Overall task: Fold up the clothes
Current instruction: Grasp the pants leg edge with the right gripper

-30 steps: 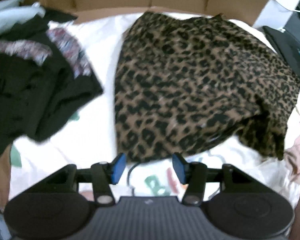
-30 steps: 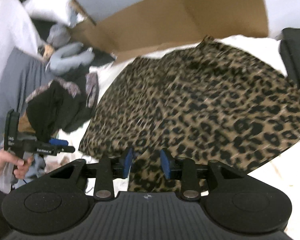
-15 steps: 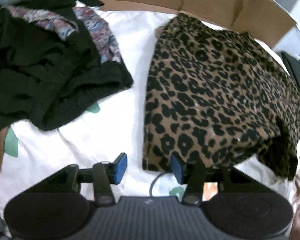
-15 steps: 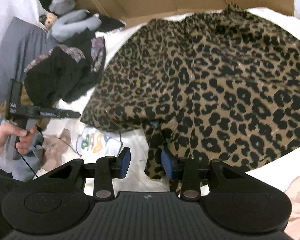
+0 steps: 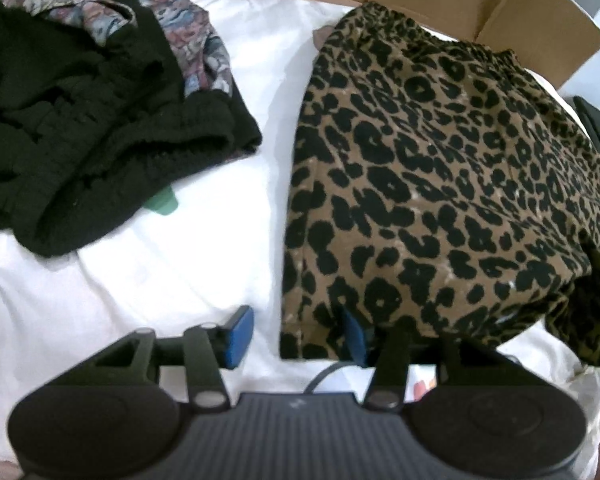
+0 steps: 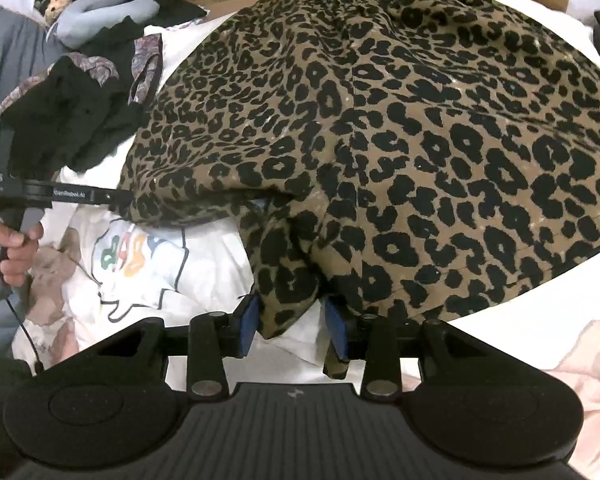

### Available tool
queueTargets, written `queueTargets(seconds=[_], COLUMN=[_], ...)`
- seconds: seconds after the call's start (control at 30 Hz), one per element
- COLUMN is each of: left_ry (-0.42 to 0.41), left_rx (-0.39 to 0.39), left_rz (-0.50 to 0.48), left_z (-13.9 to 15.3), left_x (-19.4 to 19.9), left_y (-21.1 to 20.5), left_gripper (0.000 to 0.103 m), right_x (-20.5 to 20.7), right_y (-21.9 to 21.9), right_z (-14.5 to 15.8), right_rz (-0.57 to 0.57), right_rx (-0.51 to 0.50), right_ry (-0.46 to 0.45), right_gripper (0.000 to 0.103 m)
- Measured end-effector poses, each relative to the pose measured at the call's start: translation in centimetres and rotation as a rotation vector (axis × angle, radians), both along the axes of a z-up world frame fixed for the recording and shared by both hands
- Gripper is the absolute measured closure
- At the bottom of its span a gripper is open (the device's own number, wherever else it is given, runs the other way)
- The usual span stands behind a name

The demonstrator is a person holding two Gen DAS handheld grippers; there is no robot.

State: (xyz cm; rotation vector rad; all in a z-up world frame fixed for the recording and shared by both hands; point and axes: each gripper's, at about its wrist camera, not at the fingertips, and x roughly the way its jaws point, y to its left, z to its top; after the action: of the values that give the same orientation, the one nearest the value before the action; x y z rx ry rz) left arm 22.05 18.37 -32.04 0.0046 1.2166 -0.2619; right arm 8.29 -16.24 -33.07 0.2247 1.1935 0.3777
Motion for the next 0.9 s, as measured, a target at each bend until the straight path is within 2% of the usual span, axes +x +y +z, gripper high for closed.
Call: queueTargets(seconds=[0.03, 0.07, 0.13, 0.17, 0.2, 0.23, 0.27, 0.47, 0.7, 0.8, 0.9], left_ry=[-0.001, -0.001, -0.002, -0.004, -0.007, -0.011, -0.02, -0.07, -0.104, -0.074, -0.041], left_rx=[-0.001, -0.002, -0.007, -0.002, 0.005, 0.015, 0.018, 0.025, 0.011, 0.01, 0.031], left_rz=[0.001, 0.002, 0.015, 0.028, 0.041, 0.058, 0.071, 0.097, 0.117, 0.138, 0.137], left_z=[0.0, 0.0, 0.0, 0.1, 0.2, 0.4, 0.9, 3.9, 7.4, 6.0, 4.0], left_x=[-0.1, -0.1, -0.5, -0.6, -0.6, -0.8, -1.1, -3.2, -2.9, -2.8, -2.7], left_y=[0.0, 0.0, 0.1, 0.2, 0.3, 0.4, 0.5, 0.7, 1.5, 1.9, 1.9], left_gripper=[0.054, 0.06, 0.076, 0.094, 0.097, 0.098, 0.099, 0.1, 0.1, 0.1, 0.099], right_x=[0.1, 0.2, 0.6, 0.8, 1.0, 1.0, 1.0, 0.7, 0.7, 0.7, 0.6], right_y=[0.0, 0.2, 0.5, 0.6, 0.4, 0.2, 0.0, -2.7, -5.2, -5.3, -5.0], right_z=[0.0, -0.1, -0.4, -0.6, -0.8, -0.8, -0.8, 0.5, 1.3, 0.5, -1.2], right_rz=[-0.001, 0.005, 0.005, -0.004, -0.012, -0.011, -0.009, -0.035, -0.061, -0.053, -0.046], right_rx=[0.01, 0.019, 0.029, 0.032, 0.033, 0.031, 0.03, 0.086, 0.169, 0.162, 0.091], right_ry=[0.0, -0.008, -0.023, -0.023, -0.018, -0.015, -0.013, 0.0, 0.029, 0.053, 0.1], right_gripper=[0.058, 0.058, 0.058, 0.059, 0.061, 0.085, 0.1, 0.101, 0.101, 0.101, 0.1])
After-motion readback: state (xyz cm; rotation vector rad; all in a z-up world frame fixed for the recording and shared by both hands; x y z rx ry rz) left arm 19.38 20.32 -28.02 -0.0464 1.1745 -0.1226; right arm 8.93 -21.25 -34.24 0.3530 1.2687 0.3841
